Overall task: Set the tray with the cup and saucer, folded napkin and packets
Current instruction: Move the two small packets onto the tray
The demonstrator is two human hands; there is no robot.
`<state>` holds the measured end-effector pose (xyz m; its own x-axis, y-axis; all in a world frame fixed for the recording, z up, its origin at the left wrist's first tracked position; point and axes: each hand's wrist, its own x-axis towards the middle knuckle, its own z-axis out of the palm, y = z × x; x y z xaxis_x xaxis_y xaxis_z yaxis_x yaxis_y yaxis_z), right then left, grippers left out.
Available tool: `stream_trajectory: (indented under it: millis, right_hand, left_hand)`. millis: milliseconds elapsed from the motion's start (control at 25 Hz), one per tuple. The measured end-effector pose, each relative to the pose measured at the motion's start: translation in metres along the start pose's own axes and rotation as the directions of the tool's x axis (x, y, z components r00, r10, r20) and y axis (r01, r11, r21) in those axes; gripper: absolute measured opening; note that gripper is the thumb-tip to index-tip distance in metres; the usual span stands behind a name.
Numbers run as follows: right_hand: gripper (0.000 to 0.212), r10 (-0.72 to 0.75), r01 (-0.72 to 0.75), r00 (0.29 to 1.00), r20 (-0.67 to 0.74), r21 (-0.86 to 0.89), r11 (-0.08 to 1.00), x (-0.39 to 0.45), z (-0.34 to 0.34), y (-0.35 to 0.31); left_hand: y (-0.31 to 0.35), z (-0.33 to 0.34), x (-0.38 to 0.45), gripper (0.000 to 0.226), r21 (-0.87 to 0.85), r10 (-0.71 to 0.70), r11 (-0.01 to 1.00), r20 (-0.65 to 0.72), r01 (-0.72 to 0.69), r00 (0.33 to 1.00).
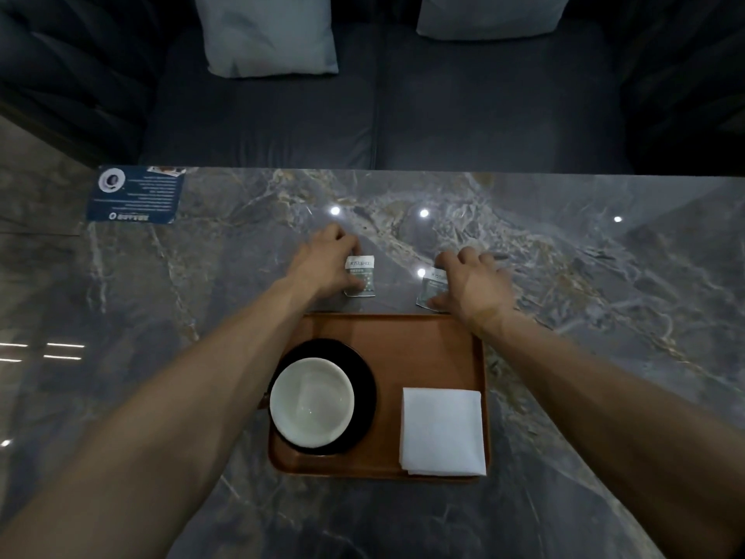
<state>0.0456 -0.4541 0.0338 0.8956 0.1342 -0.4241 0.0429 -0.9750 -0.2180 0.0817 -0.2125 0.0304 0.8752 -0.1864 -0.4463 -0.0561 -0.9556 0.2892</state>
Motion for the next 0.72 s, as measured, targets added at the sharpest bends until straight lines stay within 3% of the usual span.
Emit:
stream_trajectory:
  millis: [320, 520, 720]
  right_hand:
    - [0.051, -0.001, 0.001, 1.0, 0.004, 0.05, 0.999, 0.002, 0.002, 0.002]
    - [0.03, 0.077, -0.059, 0.996, -0.054, 0.271, 0.961, -0.003, 0.002, 0.002]
    - [0.023, 0.082, -0.058, 0.995, -0.065, 0.308, 0.95, -0.011, -0.004, 0.008]
  left_hand:
    - [0.007, 0.002, -0.006, 0.039, -0.095, -0.028, 0.995, -0.044, 0.023, 0.999]
    - [0.006, 0.008, -0.012, 0.037, -0.179, -0.079, 0.982, -0.055, 0.068, 0.995]
    - [0.009, 0.013, -0.018, 0.024, -0.231, -0.104, 0.97, -0.13, 0.072, 0.986]
